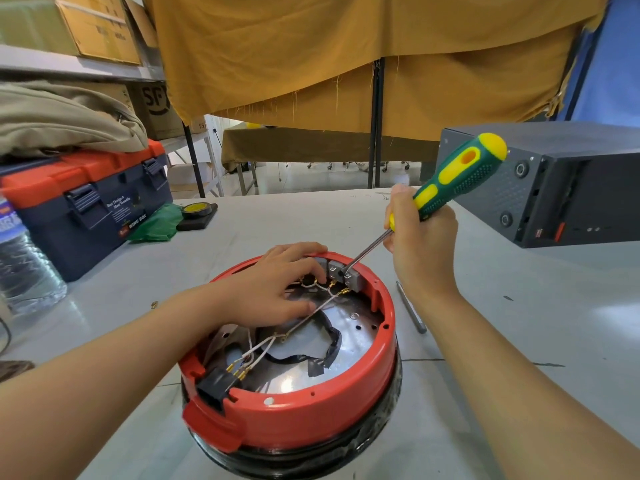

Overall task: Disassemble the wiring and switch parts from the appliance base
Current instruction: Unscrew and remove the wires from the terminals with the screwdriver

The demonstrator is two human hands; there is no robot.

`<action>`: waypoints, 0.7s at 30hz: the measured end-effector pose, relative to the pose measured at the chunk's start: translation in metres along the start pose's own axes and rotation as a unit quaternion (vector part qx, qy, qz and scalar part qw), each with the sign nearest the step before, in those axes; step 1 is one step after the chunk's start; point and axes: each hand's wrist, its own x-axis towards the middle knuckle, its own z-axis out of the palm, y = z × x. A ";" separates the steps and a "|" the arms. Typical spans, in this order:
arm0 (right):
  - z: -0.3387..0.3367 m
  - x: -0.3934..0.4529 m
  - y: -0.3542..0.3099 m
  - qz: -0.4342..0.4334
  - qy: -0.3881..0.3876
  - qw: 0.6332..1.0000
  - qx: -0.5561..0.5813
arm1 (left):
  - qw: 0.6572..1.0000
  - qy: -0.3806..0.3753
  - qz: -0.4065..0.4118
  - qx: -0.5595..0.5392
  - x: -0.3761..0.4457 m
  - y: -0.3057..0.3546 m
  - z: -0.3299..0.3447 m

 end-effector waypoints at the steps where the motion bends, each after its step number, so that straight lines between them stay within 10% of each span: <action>1: 0.000 -0.001 0.000 -0.006 -0.003 1.000 -0.014 | 1.000 -0.006 0.001 -0.008 0.001 0.000 -0.002; 21: 0.000 -0.008 -0.002 -0.061 -0.040 0.992 -0.101 | 0.992 -0.050 -0.070 0.090 0.000 0.006 0.002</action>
